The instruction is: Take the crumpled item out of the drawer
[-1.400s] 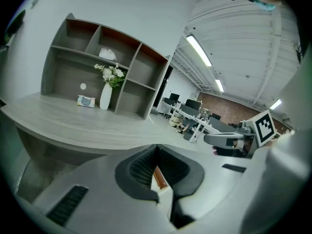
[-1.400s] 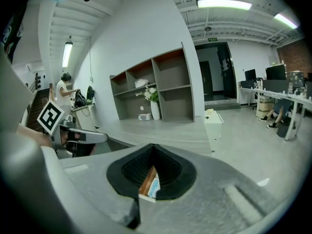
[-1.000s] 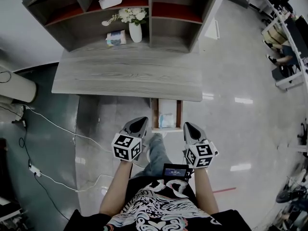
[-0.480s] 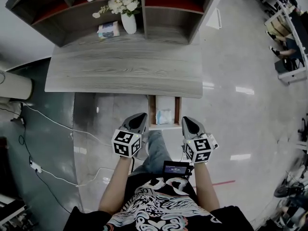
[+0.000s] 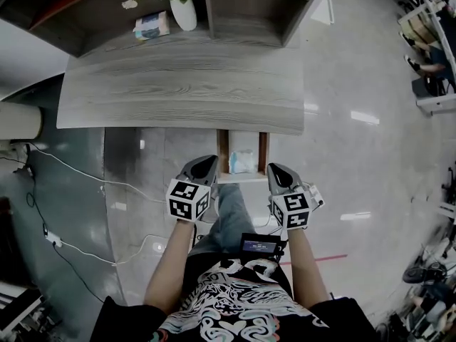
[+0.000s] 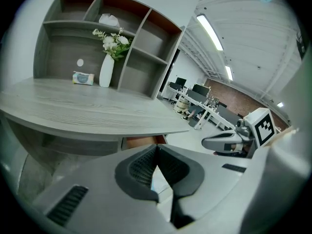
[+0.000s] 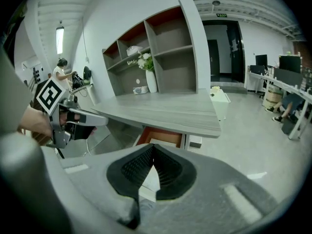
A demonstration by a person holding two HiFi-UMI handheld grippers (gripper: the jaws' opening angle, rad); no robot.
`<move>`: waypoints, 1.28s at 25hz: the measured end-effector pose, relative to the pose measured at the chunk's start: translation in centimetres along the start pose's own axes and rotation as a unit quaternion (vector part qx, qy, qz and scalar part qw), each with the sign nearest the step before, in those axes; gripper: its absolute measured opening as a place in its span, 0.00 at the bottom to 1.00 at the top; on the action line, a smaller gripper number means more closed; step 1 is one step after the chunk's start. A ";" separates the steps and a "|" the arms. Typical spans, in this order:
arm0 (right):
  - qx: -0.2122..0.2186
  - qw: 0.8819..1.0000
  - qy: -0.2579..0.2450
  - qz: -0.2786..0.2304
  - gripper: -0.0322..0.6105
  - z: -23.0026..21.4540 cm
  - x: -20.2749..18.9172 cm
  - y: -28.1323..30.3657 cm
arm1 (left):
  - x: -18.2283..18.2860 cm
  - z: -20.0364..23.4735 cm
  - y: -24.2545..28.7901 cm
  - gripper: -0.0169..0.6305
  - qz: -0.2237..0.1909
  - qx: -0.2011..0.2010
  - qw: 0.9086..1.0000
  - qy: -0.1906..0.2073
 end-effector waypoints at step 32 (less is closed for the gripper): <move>0.096 0.960 -0.152 0.215 0.07 0.0 -3.8 11.7 | -7.3 2.4 9.2 0.02 0.181 -0.030 0.983 -0.001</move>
Point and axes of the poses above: the fingertips, and each gripper's own axes: y forward along the fingers, z to its left, x out of its top, the point moved 7 cm from there along -y, backward along the fingers, and after that the axes turned 10 degrees about z, right-handed, at the moved point
